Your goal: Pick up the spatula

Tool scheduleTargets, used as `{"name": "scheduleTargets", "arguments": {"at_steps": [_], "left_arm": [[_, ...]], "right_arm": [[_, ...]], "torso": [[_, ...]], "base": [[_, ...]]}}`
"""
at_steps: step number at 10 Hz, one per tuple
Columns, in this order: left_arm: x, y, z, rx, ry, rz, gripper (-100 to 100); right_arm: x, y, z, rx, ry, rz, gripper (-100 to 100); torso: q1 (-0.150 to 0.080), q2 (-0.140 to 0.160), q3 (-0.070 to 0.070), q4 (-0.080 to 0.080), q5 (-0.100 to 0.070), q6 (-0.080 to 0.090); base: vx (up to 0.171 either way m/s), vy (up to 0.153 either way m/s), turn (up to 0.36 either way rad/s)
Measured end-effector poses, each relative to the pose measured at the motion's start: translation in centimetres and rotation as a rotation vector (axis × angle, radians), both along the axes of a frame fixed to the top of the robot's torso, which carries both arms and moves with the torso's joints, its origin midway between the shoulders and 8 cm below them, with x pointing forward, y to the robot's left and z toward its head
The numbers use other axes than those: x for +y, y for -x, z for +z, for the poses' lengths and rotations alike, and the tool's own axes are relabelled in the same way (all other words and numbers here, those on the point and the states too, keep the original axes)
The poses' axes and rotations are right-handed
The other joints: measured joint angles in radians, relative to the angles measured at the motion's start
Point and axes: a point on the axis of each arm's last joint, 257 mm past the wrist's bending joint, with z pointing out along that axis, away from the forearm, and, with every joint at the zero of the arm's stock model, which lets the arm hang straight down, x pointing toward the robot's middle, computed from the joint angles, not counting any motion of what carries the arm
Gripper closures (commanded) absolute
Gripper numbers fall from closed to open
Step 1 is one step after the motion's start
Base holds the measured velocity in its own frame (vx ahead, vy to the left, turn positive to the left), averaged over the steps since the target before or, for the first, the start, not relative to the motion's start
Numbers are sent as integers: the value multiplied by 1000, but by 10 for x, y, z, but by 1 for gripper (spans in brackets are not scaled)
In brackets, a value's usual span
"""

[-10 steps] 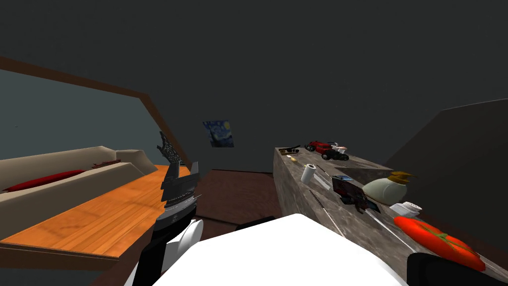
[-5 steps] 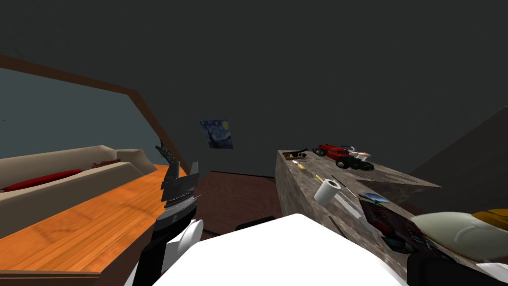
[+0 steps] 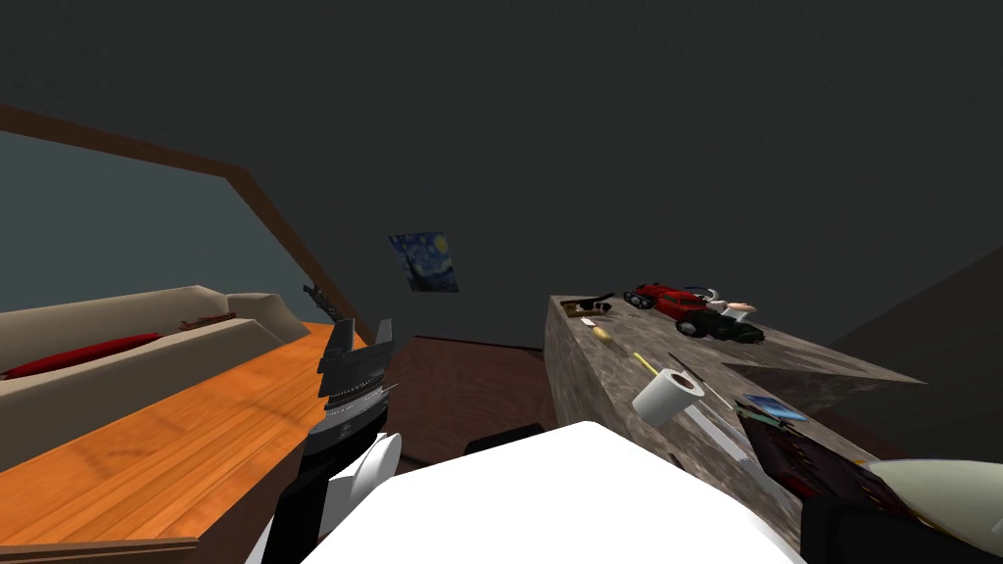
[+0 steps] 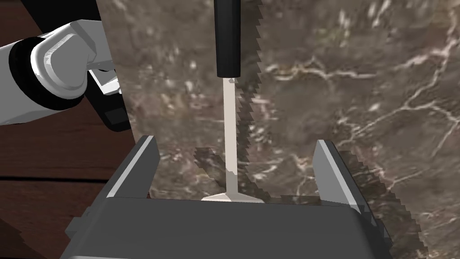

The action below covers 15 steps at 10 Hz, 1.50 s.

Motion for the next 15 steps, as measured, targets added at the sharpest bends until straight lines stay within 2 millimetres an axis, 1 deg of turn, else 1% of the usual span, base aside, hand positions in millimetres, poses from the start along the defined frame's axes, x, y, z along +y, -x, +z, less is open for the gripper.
{"name": "scheduleTargets", "arguments": {"at_steps": [2,3,7,9,10,13,15], "left_arm": [[0,0,0,0,0,0,0],[0,0,0,0,0,0,0],[0,0,0,0,0,0,0],[0,0,0,0,0,0,0],[0,0,0,0,0,0,0],[0,0,0,0,0,0,0],[0,0,0,0,0,0,0]], "right_arm": [[-2,0,-12,-6,0,-1,-100],[-2,0,-13,-7,1,0,100],[-2,0,-13,-7,0,0,100],[-2,0,-13,-7,0,0,-100],[-10,-3,-6,-16,20,13,-100],[-28,-28,16,-55,95,74,-100],[-35,-43,26,-83,134,115,-100]], "torso": [[0,1,1,0,0,0],[0,1,0,0,0,0],[-1,0,0,0,0,0],[-1,0,0,0,0,0],[2,1,0,0,1,0],[8,5,3,1,2,1],[7,8,4,2,2,1]], "base": [[-9,13,0],[0,0,0],[0,0,0],[-4,19,-42],[-22,74,-150],[-83,105,-319],[-136,83,-337]]}}
